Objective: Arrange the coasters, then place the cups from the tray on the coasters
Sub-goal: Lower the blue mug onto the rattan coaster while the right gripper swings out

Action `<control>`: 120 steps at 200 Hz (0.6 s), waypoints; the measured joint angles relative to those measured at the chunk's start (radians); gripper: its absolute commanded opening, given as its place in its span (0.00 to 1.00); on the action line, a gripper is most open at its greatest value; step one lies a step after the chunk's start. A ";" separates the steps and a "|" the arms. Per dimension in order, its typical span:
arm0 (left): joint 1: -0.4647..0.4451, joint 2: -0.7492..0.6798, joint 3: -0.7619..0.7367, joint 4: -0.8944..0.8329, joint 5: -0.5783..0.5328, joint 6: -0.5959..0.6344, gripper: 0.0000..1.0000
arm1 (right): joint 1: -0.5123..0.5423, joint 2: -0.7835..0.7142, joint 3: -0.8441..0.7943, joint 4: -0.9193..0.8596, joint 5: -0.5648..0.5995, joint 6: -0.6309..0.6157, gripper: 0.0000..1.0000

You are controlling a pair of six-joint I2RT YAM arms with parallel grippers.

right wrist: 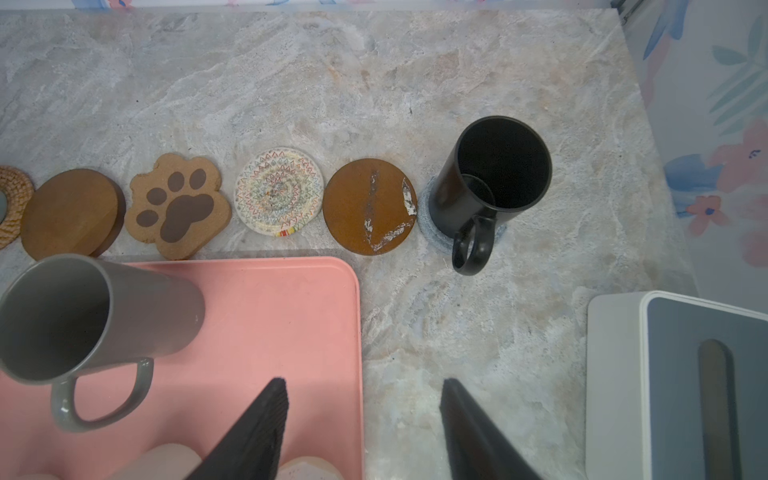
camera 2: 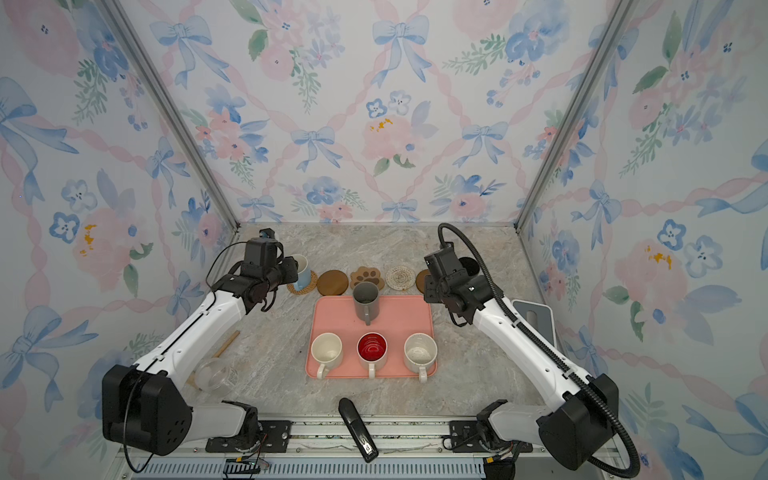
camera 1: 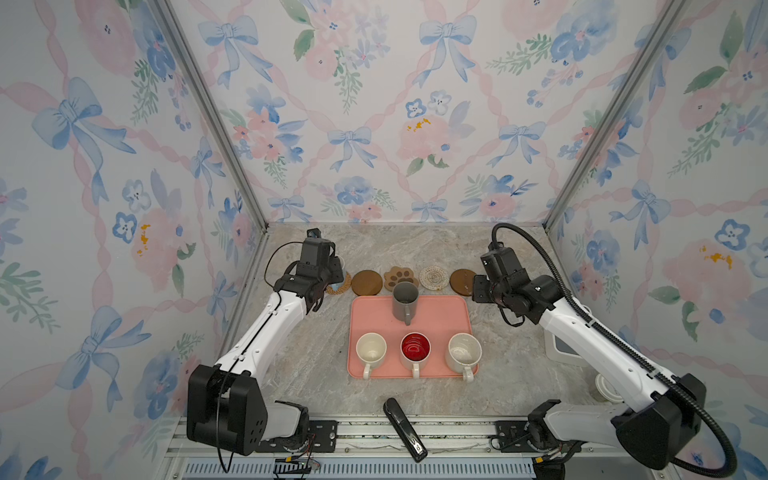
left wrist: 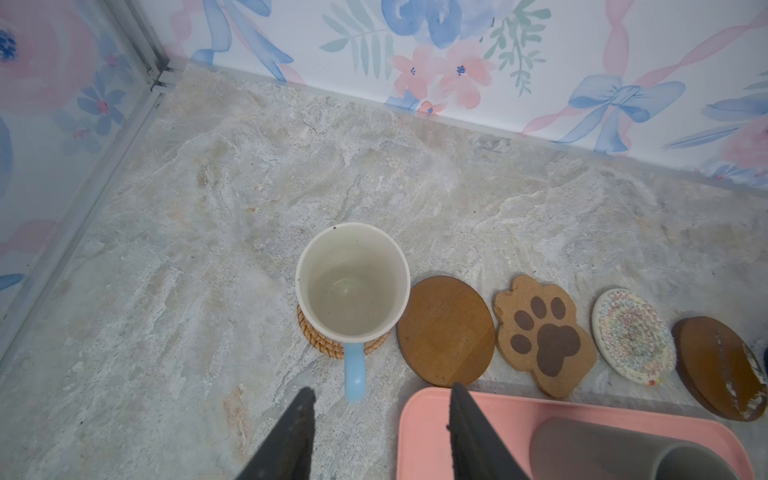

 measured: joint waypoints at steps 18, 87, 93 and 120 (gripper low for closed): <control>-0.018 -0.025 -0.002 0.002 0.008 -0.003 0.49 | 0.036 -0.016 0.000 -0.045 0.007 0.013 0.62; -0.101 -0.041 -0.012 0.006 0.010 -0.003 0.49 | 0.213 -0.070 0.000 -0.198 0.047 0.108 0.62; -0.106 -0.043 -0.013 0.006 0.010 -0.004 0.49 | 0.231 -0.070 0.000 -0.211 0.050 0.121 0.62; -0.122 -0.063 -0.030 0.007 0.010 -0.005 0.49 | 0.322 -0.071 -0.021 -0.259 0.068 0.201 0.61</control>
